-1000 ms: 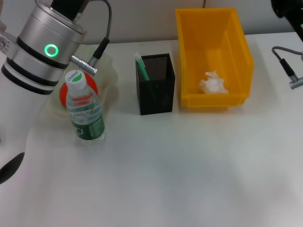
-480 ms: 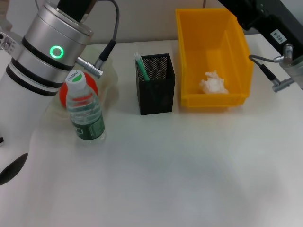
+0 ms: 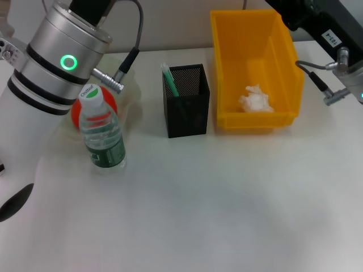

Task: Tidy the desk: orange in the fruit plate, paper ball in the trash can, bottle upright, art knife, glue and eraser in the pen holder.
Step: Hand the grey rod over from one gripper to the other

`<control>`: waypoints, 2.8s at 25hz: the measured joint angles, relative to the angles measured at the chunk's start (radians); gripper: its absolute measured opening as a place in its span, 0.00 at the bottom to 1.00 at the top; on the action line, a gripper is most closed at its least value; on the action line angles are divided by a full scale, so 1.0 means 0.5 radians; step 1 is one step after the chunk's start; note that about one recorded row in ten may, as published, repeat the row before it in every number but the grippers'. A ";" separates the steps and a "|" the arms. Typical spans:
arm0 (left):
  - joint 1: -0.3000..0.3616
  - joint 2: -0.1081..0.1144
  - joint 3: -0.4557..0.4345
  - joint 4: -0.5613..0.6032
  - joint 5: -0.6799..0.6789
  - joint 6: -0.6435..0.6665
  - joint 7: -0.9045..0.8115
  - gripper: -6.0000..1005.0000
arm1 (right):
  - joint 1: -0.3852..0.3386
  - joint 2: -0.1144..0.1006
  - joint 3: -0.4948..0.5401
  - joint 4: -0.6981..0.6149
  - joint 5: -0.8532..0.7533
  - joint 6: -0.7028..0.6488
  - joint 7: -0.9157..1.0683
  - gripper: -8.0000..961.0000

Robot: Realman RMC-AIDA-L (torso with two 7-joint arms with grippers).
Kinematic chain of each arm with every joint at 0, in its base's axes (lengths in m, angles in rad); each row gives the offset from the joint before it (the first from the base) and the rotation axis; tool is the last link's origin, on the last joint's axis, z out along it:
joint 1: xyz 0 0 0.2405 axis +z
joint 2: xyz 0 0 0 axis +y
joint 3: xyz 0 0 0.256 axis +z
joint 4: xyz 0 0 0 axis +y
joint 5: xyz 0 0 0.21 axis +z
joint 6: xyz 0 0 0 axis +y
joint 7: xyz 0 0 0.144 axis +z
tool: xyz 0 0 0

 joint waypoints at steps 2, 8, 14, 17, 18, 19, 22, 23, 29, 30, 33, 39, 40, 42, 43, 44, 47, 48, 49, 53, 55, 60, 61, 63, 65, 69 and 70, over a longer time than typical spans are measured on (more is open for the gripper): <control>0.000 0.000 0.000 0.000 0.000 -0.001 0.000 0.17 | 0.013 0.001 0.000 0.000 0.000 0.000 0.000 0.70; 0.000 0.000 0.001 0.000 0.000 -0.008 0.024 0.17 | 0.033 0.005 0.000 -0.001 0.000 -0.002 0.000 0.70; 0.000 0.000 0.002 0.000 0.000 -0.009 0.026 0.17 | 0.037 0.005 0.003 -0.004 0.002 -0.017 -0.020 0.69; -0.001 0.000 0.003 -0.001 0.000 -0.014 0.027 0.17 | 0.042 0.005 0.003 -0.006 0.002 -0.017 -0.021 0.69; -0.001 0.000 0.003 -0.001 0.000 -0.014 0.027 0.17 | 0.046 0.005 0.003 -0.006 0.002 -0.017 -0.021 0.69; -0.002 0.000 0.003 -0.001 0.000 -0.014 0.028 0.17 | 0.058 0.005 0.003 -0.006 0.003 -0.016 -0.021 0.69; -0.005 0.000 0.003 0.000 0.000 -0.015 0.029 0.17 | 0.070 0.005 0.003 -0.006 0.003 -0.014 -0.021 0.54; -0.005 0.000 0.002 0.000 0.000 -0.015 0.029 0.17 | 0.076 0.005 0.003 -0.006 0.003 -0.010 -0.022 0.54; -0.006 0.000 -0.003 -0.001 0.000 -0.015 0.029 0.17 | 0.085 0.005 0.003 -0.003 0.003 0.000 -0.022 0.49; -0.007 0.000 -0.005 -0.001 0.000 -0.015 0.029 0.17 | 0.085 0.005 0.003 -0.003 0.003 0.000 -0.022 0.48; -0.010 0.000 -0.006 -0.001 0.000 -0.014 0.037 0.17 | 0.085 0.005 0.003 -0.004 0.003 0.001 -0.022 0.42; -0.013 0.000 -0.001 0.000 -0.007 -0.013 0.048 0.17 | 0.084 0.005 0.003 -0.006 0.003 0.001 -0.022 0.36; -0.013 0.000 -0.001 0.000 -0.007 -0.013 0.048 0.17 | 0.084 0.005 0.003 -0.006 0.003 0.001 -0.022 0.35; -0.014 0.000 0.002 -0.003 -0.016 -0.013 0.048 0.17 | 0.086 0.005 0.003 -0.006 0.003 0.001 -0.022 0.33; -0.015 0.000 0.002 -0.006 -0.019 -0.011 0.048 0.17 | 0.087 0.005 0.003 -0.006 0.003 0.001 -0.022 0.32; -0.015 0.000 0.003 -0.006 -0.021 -0.009 0.048 0.17 | 0.090 0.005 0.005 -0.006 0.003 0.001 -0.022 0.31; -0.015 0.000 0.010 -0.006 -0.025 -0.003 0.048 0.17 | 0.091 0.005 0.008 -0.006 0.003 0.001 -0.022 0.27; -0.015 0.000 0.011 -0.006 -0.026 -0.002 0.048 0.17 | 0.092 0.005 0.009 -0.006 0.003 0.001 -0.023 0.26; -0.015 0.000 0.015 -0.008 -0.027 -0.002 0.048 0.17 | 0.092 0.005 0.014 -0.007 0.003 0.001 -0.024 0.25; -0.015 0.000 0.021 -0.010 -0.027 -0.002 0.048 0.17 | 0.092 0.005 0.023 -0.006 0.003 0.000 -0.024 0.18; -0.015 0.000 0.022 -0.010 -0.027 -0.002 0.048 0.17 | 0.092 0.005 0.025 -0.006 0.006 -0.002 -0.026 0.16; -0.011 0.000 0.026 -0.011 -0.025 -0.002 0.047 0.16 | 0.087 0.005 0.025 -0.006 0.010 -0.006 -0.032 0.16; -0.010 0.000 0.027 -0.011 -0.025 -0.002 0.047 0.16 | 0.087 0.004 0.025 -0.006 0.010 -0.007 -0.035 0.16; -0.006 0.000 0.028 -0.008 -0.024 -0.002 0.047 0.16 | 0.087 0.005 0.025 -0.006 0.011 -0.007 -0.038 0.16; -0.005 0.000 0.029 -0.006 -0.023 -0.002 0.047 0.17 | 0.087 0.005 0.025 -0.006 0.011 -0.008 -0.039 0.16; -0.006 0.000 0.031 -0.005 -0.016 0.005 0.048 0.17 | 0.084 0.005 0.025 -0.006 0.012 -0.008 -0.041 0.16; -0.006 0.000 0.031 -0.005 -0.016 0.005 0.048 0.17 | 0.084 0.005 0.025 -0.006 0.012 -0.008 -0.041 0.16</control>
